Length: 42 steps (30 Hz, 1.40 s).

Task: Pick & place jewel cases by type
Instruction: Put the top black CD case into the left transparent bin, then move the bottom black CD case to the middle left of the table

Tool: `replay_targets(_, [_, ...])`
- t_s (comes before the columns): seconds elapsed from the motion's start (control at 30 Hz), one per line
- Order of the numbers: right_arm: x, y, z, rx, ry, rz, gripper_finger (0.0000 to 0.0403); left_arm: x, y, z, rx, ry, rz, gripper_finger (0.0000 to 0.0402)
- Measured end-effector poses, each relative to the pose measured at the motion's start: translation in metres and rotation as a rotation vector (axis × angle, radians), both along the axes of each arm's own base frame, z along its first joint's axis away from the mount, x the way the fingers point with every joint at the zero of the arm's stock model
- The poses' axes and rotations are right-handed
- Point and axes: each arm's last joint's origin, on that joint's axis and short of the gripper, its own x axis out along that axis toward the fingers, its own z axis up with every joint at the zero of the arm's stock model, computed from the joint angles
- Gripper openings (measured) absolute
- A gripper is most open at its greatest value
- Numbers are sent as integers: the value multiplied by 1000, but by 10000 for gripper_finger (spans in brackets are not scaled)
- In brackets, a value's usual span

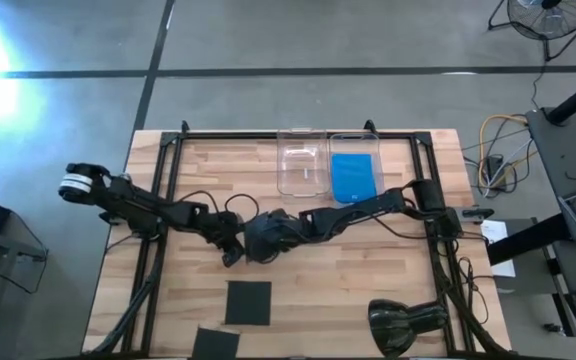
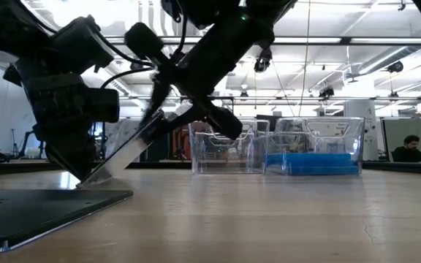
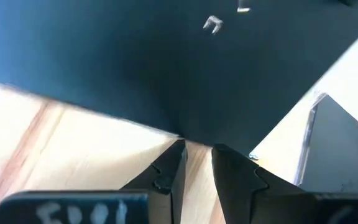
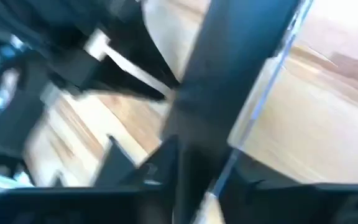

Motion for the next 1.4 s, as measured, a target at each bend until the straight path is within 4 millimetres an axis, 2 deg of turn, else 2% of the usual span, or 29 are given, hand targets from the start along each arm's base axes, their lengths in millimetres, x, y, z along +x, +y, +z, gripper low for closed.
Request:
replay_targets(0.07, [-2,0,0,-6,20,43,25,-4,-1,3,14,11,5,66])
replay_targets(0.13, [-6,0,8,-12,35,63,17,-12,-3,7,19,42,11,66])
replay_targets(0.23, [-17,-1,33,-28,25,73,11,-28,-9,17,33,87,33,66])
replay_targets(0.3, [-27,-4,61,-76,-12,53,10,-38,-13,25,41,98,66,66])
replay_targets(0.4, [-52,-29,110,-175,-55,-62,10,-52,-19,37,22,72,118,66])
replay_targets(0.5, [-77,-77,137,-240,-31,-169,9,-57,-21,48,-21,5,171,66])
replay_targets(0.6, [-93,-130,141,-271,34,-240,9,-58,-20,55,-57,-55,227,66])
replay_targets(0.7, [-104,-175,133,-138,57,-227,9,-56,-21,60,-98,-95,249,66])
replay_targets(0.77, [-101,-195,115,-47,80,-188,14,-55,-22,61,-112,-115,252,66])
replay_targets(0.87, [-94,-211,79,51,171,-173,34,-52,-22,63,-131,-135,260,66])
replay_targets(1.0, [-88,-220,55,138,208,-152,72,-50,-23,62,-138,-143,260,67])
replay_targets(1.1, [-93,-217,54,135,262,-129,103,-50,-23,62,-137,-140,259,67])
replay_targets(1.27, [-118,-201,94,10,303,-75,150,-50,-24,63,-148,-143,249,67])
replay_targets(1.4, [-139,-168,134,-228,333,-61,175,-49,-27,64,-132,-154,116,67])
